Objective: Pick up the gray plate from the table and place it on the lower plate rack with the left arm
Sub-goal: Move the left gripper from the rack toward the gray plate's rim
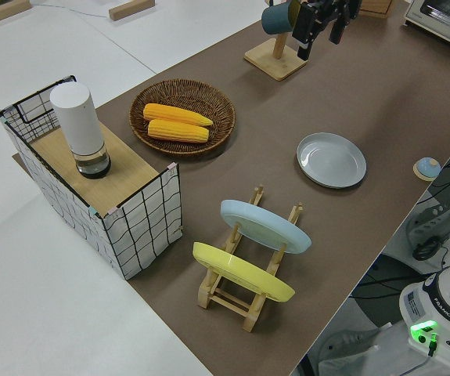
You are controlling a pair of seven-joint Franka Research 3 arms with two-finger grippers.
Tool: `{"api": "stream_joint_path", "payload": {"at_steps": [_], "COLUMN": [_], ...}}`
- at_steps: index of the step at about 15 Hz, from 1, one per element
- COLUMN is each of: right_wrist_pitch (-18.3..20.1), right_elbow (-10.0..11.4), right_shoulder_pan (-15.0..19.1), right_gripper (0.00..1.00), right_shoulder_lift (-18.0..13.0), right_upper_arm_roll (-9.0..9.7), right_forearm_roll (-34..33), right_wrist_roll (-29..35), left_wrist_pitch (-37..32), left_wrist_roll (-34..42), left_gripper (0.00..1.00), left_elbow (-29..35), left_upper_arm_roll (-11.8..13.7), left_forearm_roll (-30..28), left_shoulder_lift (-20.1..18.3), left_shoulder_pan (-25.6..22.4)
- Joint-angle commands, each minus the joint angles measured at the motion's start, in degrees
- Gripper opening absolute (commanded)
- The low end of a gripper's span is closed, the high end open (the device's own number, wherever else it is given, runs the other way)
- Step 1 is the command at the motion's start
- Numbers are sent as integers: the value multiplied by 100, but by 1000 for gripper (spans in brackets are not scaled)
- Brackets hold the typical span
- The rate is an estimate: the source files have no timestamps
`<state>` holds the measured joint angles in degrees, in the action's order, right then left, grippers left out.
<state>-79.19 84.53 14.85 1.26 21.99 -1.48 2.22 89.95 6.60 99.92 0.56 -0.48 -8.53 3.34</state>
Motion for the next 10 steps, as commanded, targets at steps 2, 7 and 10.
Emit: {"api": "stream_joint_path", "payload": {"at_steps": [2, 7, 10], "right_wrist_pitch": [62, 62, 62], "right_elbow": [-41, -41, -41], "right_shoulder_pan": [132, 132, 132], "right_gripper": [983, 983, 983], "right_shoulder_lift": [-12, -12, -12], "right_upper_arm_roll": [121, 121, 121], "right_forearm_roll": [-37, -37, -37], "right_wrist_roll": [68, 68, 68], "left_wrist_pitch": [-250, -311, -381], "left_wrist_roll": [-63, -54, -63], "left_gripper": [991, 993, 993], "left_elbow": [-131, -122, -8], "left_upper_arm_roll": [5, 5, 5], "left_forearm_roll": [48, 48, 39], "left_shoulder_lift": [80, 150, 98], "left_shoulder_pan": [35, 35, 9]}}
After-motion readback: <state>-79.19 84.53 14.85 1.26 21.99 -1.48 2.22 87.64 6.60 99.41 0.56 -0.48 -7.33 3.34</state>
